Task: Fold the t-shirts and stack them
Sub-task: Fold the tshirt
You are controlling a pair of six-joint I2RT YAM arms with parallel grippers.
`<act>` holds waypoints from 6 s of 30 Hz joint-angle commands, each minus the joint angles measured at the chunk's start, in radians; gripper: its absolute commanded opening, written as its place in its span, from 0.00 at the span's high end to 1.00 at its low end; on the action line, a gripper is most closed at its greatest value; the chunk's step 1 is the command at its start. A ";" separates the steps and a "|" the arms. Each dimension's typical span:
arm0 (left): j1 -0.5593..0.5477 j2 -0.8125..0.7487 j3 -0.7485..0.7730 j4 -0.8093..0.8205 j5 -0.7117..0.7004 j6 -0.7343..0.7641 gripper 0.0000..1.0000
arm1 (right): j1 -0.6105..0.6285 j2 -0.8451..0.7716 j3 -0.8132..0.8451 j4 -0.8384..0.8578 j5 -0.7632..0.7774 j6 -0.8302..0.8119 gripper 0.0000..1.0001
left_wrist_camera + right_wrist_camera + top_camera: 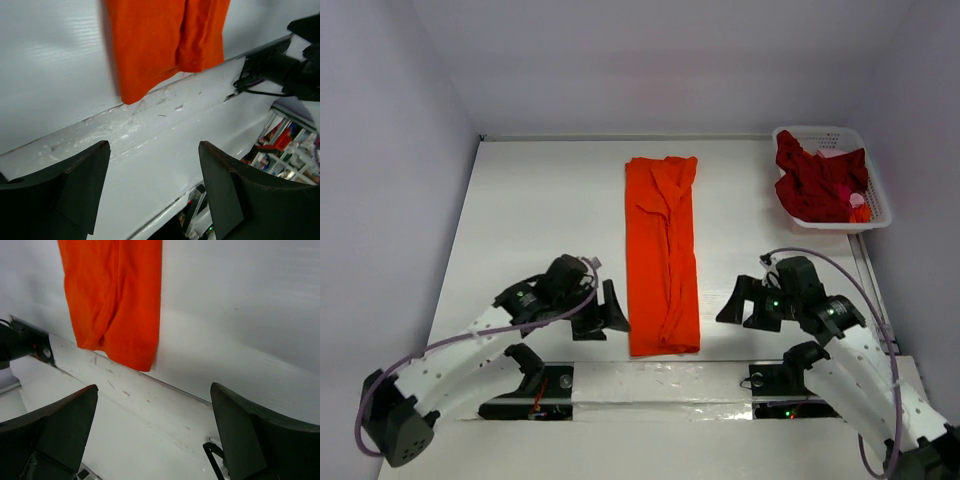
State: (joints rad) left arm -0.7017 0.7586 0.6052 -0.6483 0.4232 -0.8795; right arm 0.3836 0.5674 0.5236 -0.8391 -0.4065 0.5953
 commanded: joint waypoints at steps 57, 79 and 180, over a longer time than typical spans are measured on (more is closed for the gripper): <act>-0.196 0.375 -0.252 0.527 -0.024 -0.220 0.40 | 0.523 0.571 -0.047 0.491 0.193 0.319 0.17; -0.196 0.450 -0.295 0.598 -0.026 -0.227 0.48 | 0.523 0.594 -0.019 0.502 0.198 0.313 0.31; -0.196 0.443 -0.032 0.294 -0.156 -0.179 1.00 | 0.560 0.546 0.105 0.328 0.278 0.324 1.00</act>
State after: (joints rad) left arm -0.8955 1.1976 0.5400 -0.3096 0.2890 -1.0779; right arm 0.9314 1.1297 0.5861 -0.4702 -0.1680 0.9203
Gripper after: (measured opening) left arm 0.007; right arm 0.025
